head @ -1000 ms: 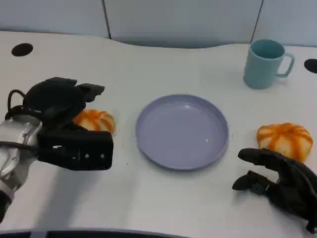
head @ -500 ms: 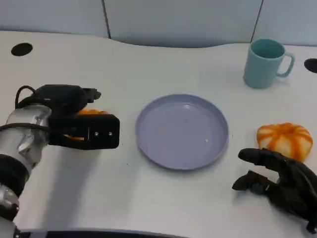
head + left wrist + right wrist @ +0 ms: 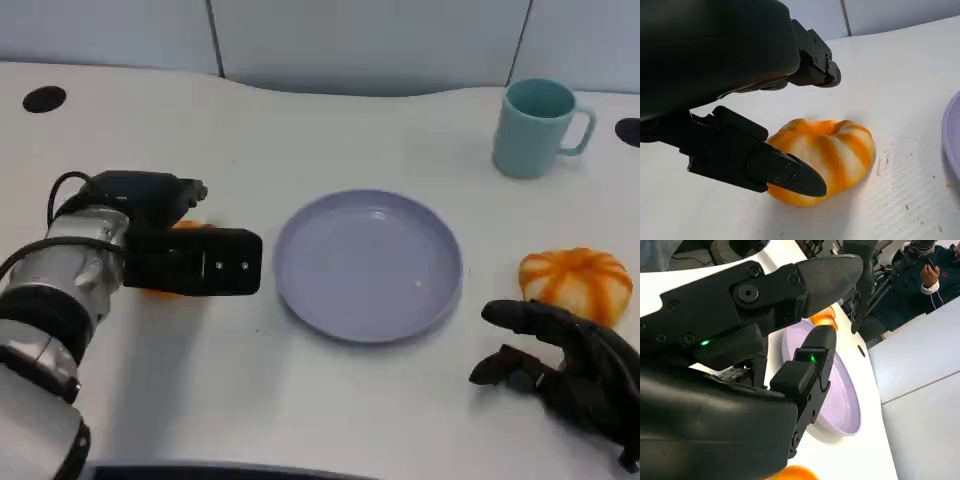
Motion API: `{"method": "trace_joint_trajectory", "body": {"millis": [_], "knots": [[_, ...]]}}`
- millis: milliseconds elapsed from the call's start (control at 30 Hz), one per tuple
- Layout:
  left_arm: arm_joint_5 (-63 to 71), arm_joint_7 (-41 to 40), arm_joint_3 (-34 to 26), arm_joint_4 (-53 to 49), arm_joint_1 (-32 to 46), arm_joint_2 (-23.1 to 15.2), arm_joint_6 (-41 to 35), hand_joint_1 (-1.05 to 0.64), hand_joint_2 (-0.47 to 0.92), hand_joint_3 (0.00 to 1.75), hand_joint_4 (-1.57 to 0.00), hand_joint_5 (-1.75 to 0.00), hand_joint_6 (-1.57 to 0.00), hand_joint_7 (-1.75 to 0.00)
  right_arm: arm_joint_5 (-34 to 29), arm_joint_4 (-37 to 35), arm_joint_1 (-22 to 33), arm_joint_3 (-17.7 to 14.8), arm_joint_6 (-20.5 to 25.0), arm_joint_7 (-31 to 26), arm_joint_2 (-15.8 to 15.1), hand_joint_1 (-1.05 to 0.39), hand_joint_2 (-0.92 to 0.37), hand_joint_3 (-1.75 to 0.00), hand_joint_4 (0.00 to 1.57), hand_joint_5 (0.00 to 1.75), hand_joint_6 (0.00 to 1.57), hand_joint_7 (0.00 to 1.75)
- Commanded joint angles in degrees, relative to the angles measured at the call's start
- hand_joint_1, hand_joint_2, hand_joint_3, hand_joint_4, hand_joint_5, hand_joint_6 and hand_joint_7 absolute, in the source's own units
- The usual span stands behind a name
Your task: Grasp the bread from the table and place it into the plate.
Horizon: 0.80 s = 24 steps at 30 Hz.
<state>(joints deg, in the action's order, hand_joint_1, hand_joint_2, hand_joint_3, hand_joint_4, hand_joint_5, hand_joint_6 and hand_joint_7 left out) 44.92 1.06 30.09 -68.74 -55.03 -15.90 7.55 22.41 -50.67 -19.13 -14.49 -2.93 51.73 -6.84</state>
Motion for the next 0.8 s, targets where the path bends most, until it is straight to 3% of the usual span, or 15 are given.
{"method": "trace_joint_trajectory", "body": {"millis": [33,800], "knots": [[-0.2,-1.4,0.9,-2.5,-1.5,0.5,-0.1,-0.6,0.82,0.0,-0.13,-0.02,-0.28,0.0,-0.3,-0.3,1.9,0.1,0.8,-0.5,-0.3,-0.33,-0.92,-0.17,0.67,1.12,0.89,0.33],[-1.5,2.4,2.2,-7.4,-2.3,4.4,-4.4,-0.55,0.79,0.0,-0.14,-0.02,-0.27,0.0,0.0,2.4,3.3,0.9,1.4,-1.3,-0.1,-0.35,-0.92,-0.16,0.65,1.14,0.88,0.33]]}}
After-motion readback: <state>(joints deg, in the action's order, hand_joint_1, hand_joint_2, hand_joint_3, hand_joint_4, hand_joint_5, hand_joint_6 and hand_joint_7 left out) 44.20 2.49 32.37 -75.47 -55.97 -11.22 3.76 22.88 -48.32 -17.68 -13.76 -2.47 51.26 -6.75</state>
